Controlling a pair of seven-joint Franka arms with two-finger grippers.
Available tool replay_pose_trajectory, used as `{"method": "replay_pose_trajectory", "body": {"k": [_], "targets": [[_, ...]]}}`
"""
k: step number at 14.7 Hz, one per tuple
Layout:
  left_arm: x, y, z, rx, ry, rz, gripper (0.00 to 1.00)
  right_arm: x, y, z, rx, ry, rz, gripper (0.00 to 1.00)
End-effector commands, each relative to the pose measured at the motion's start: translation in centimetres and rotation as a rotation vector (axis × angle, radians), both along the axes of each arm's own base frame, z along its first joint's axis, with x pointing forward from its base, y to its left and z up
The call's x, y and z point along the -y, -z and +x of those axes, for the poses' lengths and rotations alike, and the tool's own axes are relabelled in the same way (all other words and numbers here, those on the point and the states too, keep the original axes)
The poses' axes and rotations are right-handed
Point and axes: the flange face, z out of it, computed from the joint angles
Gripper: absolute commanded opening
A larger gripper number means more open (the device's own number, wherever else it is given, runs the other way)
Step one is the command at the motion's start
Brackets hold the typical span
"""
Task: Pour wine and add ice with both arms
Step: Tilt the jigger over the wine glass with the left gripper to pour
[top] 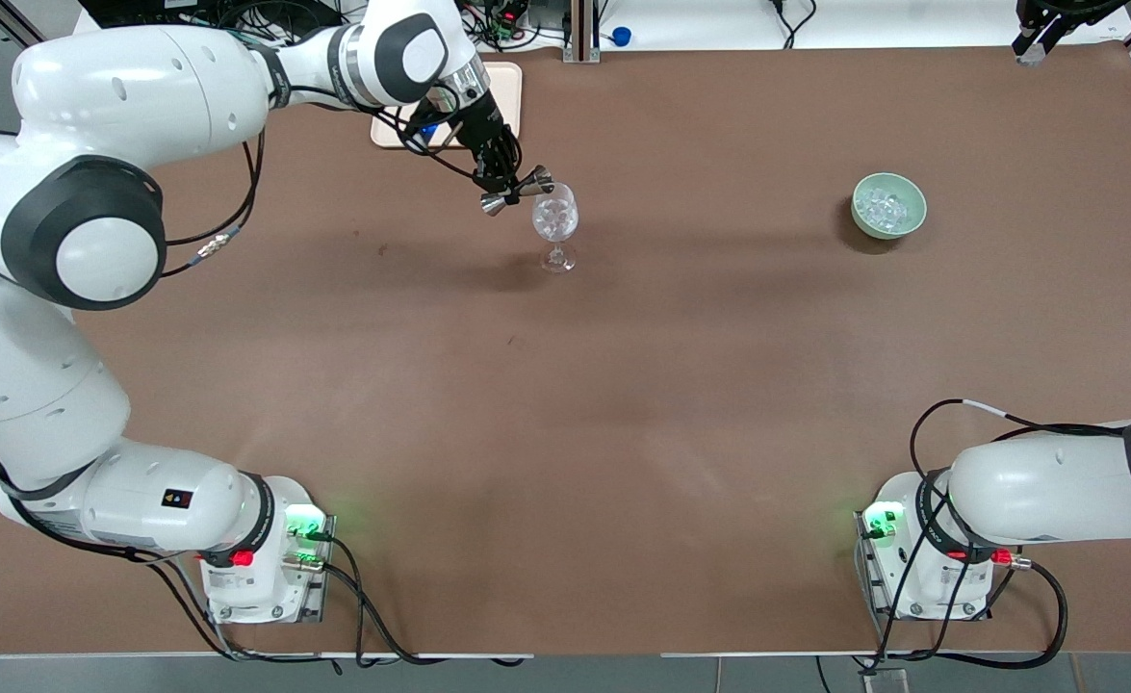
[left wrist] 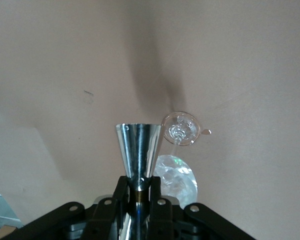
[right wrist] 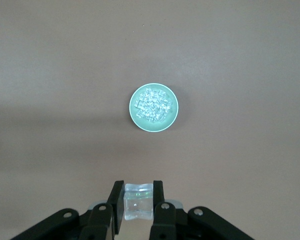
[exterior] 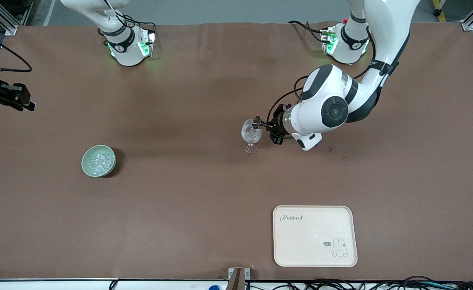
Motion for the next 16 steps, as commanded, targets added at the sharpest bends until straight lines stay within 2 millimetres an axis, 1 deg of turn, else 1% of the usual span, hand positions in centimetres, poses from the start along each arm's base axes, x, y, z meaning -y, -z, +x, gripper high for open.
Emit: {"method": "replay_pose_trajectory", "body": {"k": [1,9,12,13,14,16], "targets": [[0.3,-1.1,-0.2,0.023,-0.009,0.017,0.01,-0.1,-0.3,-0.1,0.005,0.0,0.001,0.06],[1.4,-1.3,-0.7,0.048,-0.008,0.069,0.01,-0.4,-0.1,0.1,0.011,0.003,0.002,0.06],[1.3,-1.3,-0.7,0.048,-0.007,0.067,0.01,-0.4,0.1,0.2,0.008,0.003,0.002,0.06],[0.6,-1.4,-0.2,0.045,-0.01,0.064,0.01,-0.4,0.1,0.2,0.01,0.003,0.001,0.06],[0.4,-1.6,0.1,0.048,-0.003,0.049,0.01,-0.4,0.1,0.2,0.01,0.003,0.001,0.06],[0.9,-2.3,0.2,0.035,0.024,-0.032,0.01,-0.5,0.2,0.3,0.008,0.002,0.001,0.06]]}}
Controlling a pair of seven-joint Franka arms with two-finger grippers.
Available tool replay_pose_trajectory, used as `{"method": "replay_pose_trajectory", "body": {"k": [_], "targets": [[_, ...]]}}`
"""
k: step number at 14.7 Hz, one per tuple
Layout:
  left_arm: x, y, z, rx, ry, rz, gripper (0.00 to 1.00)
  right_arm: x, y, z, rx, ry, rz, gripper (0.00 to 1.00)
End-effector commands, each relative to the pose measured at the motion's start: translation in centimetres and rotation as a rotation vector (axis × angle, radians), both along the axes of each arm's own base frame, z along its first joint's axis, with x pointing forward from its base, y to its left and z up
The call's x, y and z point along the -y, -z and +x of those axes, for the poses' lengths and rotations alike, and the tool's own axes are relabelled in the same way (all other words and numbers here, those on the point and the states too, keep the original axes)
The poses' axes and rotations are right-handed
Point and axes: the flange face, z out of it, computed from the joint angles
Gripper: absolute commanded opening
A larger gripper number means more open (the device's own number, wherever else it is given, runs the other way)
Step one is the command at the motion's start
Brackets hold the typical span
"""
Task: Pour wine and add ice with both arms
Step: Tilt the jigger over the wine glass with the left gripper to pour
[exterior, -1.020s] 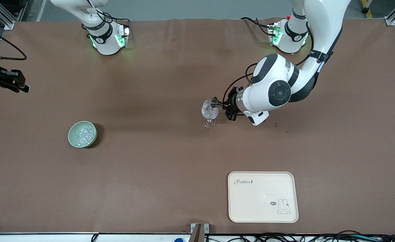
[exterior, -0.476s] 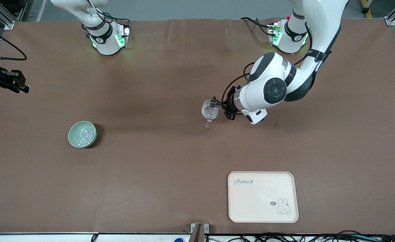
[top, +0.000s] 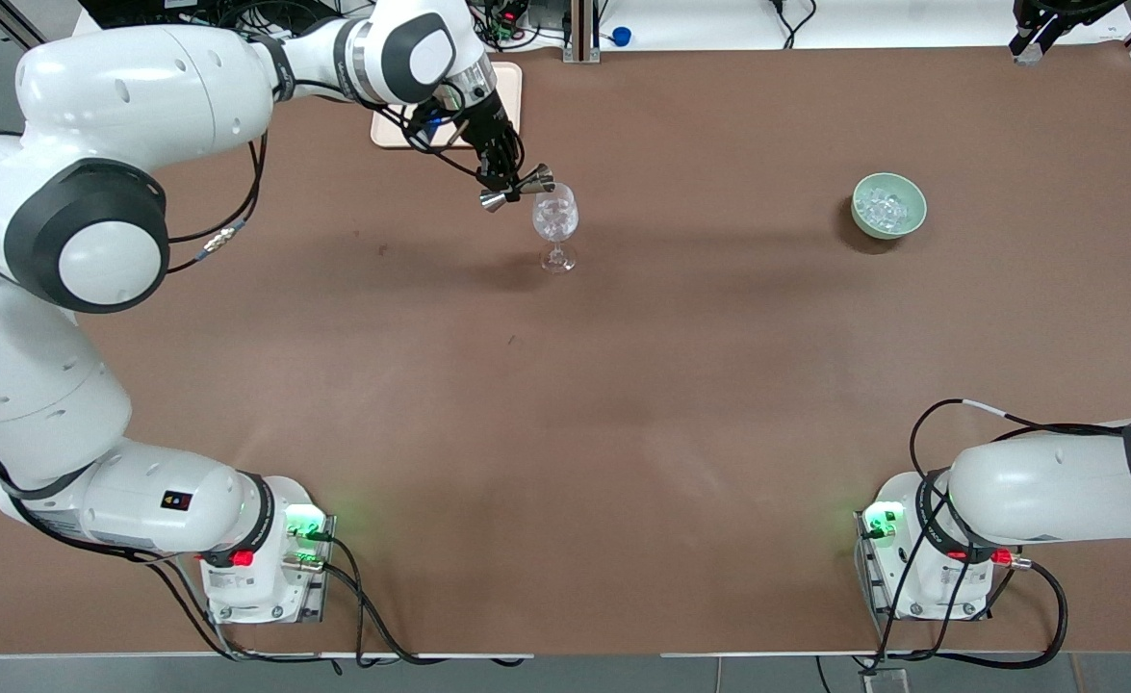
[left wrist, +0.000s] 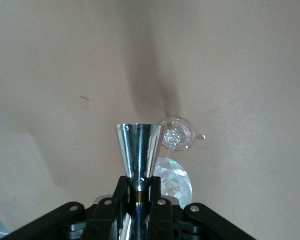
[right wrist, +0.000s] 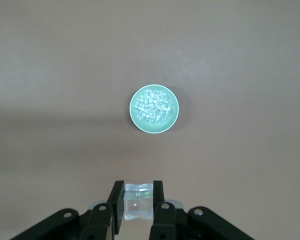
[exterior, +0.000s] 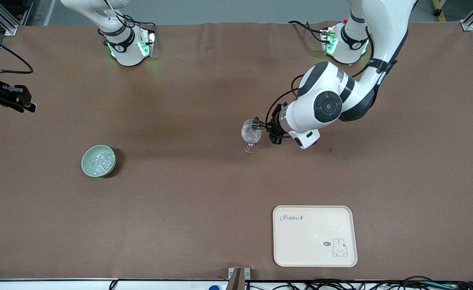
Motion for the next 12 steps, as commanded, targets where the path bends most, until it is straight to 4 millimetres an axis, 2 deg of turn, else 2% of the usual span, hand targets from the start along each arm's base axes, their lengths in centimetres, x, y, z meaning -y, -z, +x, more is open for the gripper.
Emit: {"method": "replay_pose_trajectory", "body": {"k": [1,5,8,10,12], "targets": [[0.1,-1.8,0.3,-0.008,0.03,-0.111,0.01,-0.4,-0.1,0.0,0.006,0.002,0.002,0.07],[-1.2,-2.8,1.6,-0.017,0.042,-0.254,0.01,-0.5,-0.1,0.0,0.006,0.002,0.002,0.07],[-4.7,-4.6,5.4,0.005,-0.023,-0.375,0.01,-0.6,-0.1,0.0,0.006,0.001,0.002,0.07],[-7.3,-4.8,7.9,0.016,-0.072,-0.464,0.01,-0.7,0.0,0.2,0.009,-0.001,0.003,0.07],[-10.6,-4.4,10.9,0.042,-0.114,-0.545,0.01,-2.7,0.4,0.8,0.024,0.006,0.003,0.07]]}}
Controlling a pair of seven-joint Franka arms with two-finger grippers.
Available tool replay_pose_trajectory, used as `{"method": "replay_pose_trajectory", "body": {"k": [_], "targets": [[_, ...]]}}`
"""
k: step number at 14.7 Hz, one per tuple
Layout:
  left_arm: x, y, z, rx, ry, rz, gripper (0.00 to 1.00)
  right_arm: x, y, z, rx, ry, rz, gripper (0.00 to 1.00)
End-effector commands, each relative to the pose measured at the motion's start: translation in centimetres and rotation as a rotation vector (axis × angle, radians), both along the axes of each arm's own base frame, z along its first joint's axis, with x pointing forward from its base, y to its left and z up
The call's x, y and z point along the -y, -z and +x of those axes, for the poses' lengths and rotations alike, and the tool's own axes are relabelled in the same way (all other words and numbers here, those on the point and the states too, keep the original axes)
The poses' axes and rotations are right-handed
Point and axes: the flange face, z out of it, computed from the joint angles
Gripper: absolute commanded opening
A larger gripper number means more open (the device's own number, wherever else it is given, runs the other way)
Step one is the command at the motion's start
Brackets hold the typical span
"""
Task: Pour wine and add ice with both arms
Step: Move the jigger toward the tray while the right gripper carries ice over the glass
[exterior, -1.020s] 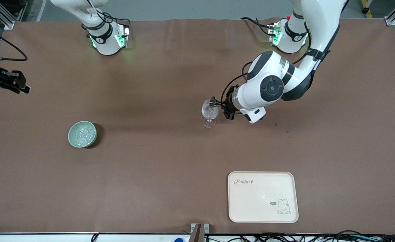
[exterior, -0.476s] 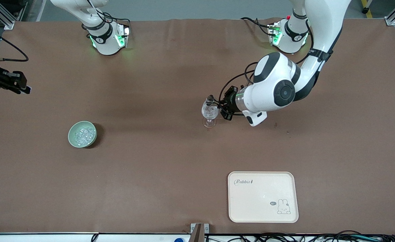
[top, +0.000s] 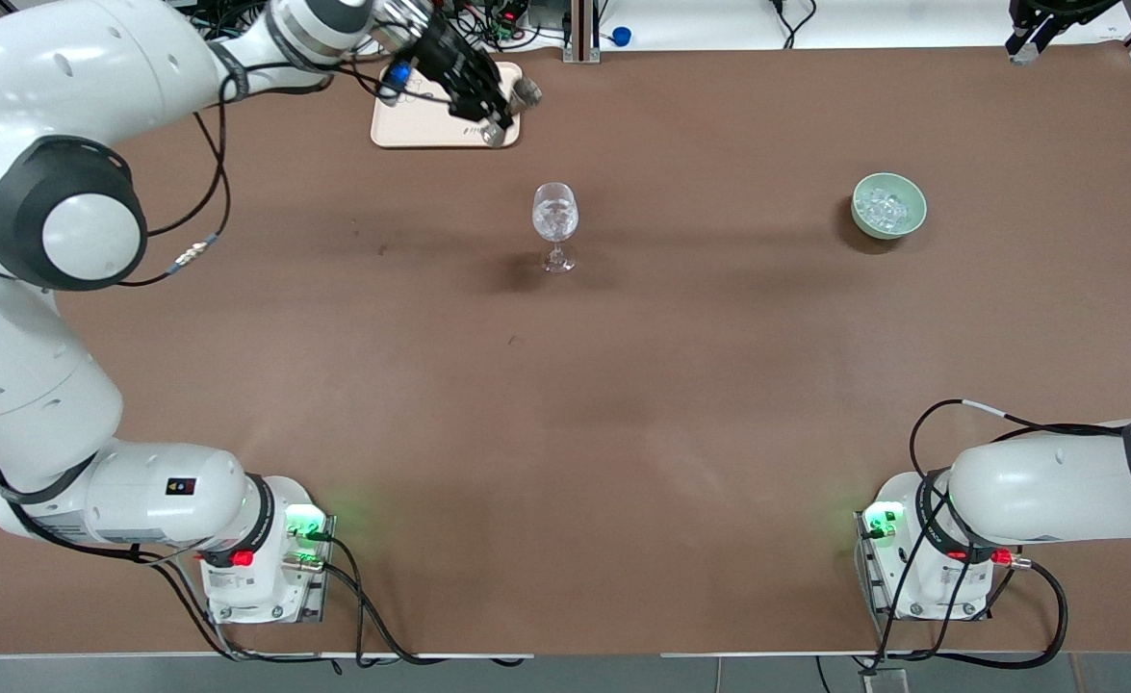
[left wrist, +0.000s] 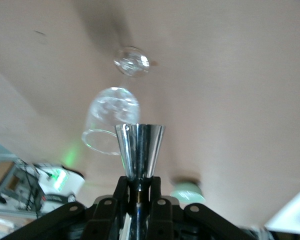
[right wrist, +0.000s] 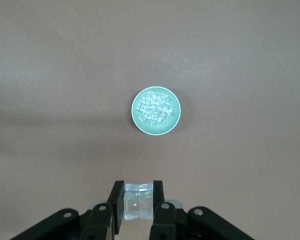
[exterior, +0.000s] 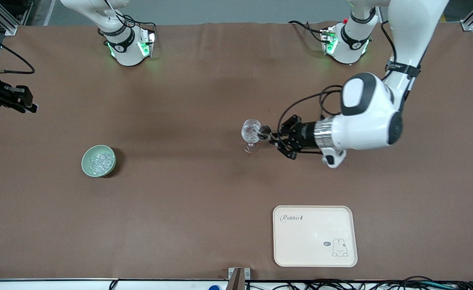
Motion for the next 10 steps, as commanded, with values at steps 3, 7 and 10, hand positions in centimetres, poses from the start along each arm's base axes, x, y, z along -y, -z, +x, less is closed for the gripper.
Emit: {"method": "replay_pose_trajectory", "body": {"k": [3,7,10], "targets": [[-6.7,1.9,6.1,0.052,-0.072,-0.229,0.01,-8.7,1.7,1.8,0.03,0.105,0.002,0.06],[-11.7,5.0,9.7,0.09,-0.149,-0.35,0.01,-20.8,3.9,3.8,0.078,0.236,0.015,0.04],[-15.5,8.9,12.1,0.05,-0.269,-0.447,0.01,-31.2,4.9,4.2,0.092,0.33,0.025,0.03]]}}
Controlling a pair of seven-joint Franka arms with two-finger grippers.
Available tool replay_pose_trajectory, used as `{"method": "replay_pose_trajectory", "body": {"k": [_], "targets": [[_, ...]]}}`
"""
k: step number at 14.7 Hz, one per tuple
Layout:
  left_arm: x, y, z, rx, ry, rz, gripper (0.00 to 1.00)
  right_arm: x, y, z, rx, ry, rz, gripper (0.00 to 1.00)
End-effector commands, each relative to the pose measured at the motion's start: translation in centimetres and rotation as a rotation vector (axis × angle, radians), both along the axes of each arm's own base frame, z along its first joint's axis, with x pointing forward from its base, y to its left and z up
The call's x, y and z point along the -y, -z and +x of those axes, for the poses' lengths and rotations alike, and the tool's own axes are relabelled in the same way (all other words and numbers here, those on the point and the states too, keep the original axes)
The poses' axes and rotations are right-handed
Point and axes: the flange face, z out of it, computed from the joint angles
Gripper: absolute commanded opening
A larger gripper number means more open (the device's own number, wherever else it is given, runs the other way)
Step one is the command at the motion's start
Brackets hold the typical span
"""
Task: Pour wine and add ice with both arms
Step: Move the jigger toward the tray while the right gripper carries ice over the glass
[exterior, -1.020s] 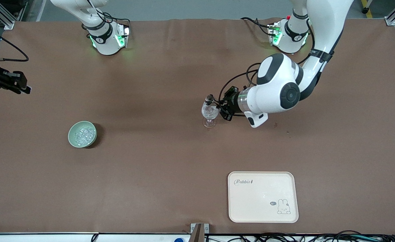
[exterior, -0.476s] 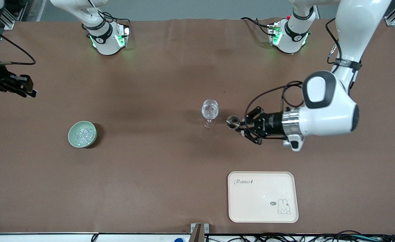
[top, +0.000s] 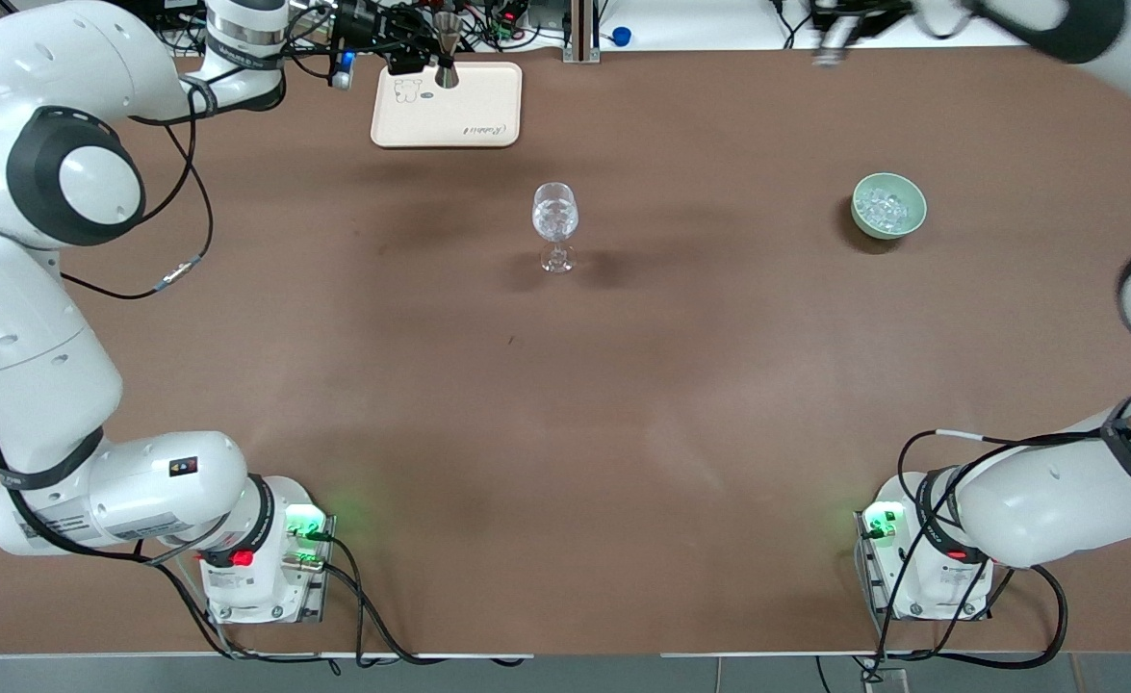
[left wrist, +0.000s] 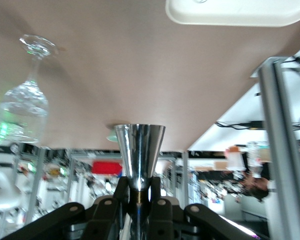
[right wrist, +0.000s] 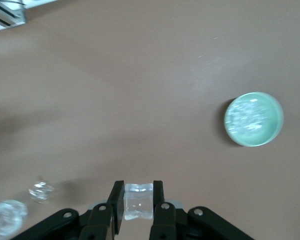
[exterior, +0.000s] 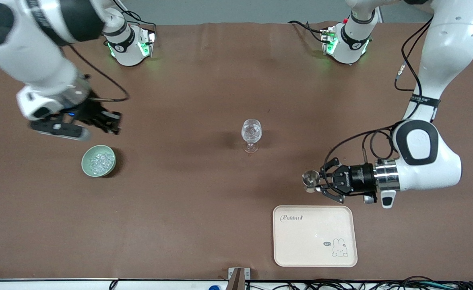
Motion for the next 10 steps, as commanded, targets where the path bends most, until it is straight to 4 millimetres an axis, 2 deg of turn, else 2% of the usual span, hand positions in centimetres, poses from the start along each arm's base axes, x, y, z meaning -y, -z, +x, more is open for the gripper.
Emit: {"method": "replay_pose_trajectory", "body": {"k": [1,3,5,6,7,10], "targets": [[-2.5,3.0,2.8,0.017,-0.068,-0.098,0.01,-8.7,0.8,0.6,0.013,0.088,0.007,0.03],[-4.5,6.1,4.3,0.006,-0.153,-0.119,0.01,-14.5,1.9,-0.6,0.019,0.122,0.017,0.03],[-6.1,9.1,5.3,0.001,-0.24,-0.147,0.01,-20.3,4.0,-2.6,0.024,0.144,0.024,0.03],[-6.6,10.6,5.5,0.016,-0.263,-0.152,0.01,-23.5,6.0,-3.9,0.029,0.142,0.028,0.02],[-6.8,11.9,5.6,0.021,-0.284,-0.151,0.01,-25.7,7.5,-4.7,0.034,0.14,0.029,0.02],[-8.4,14.4,5.6,0.017,-0.354,-0.106,0.01,-30.3,10.3,-7.1,0.028,0.109,0.024,0.02]]}}
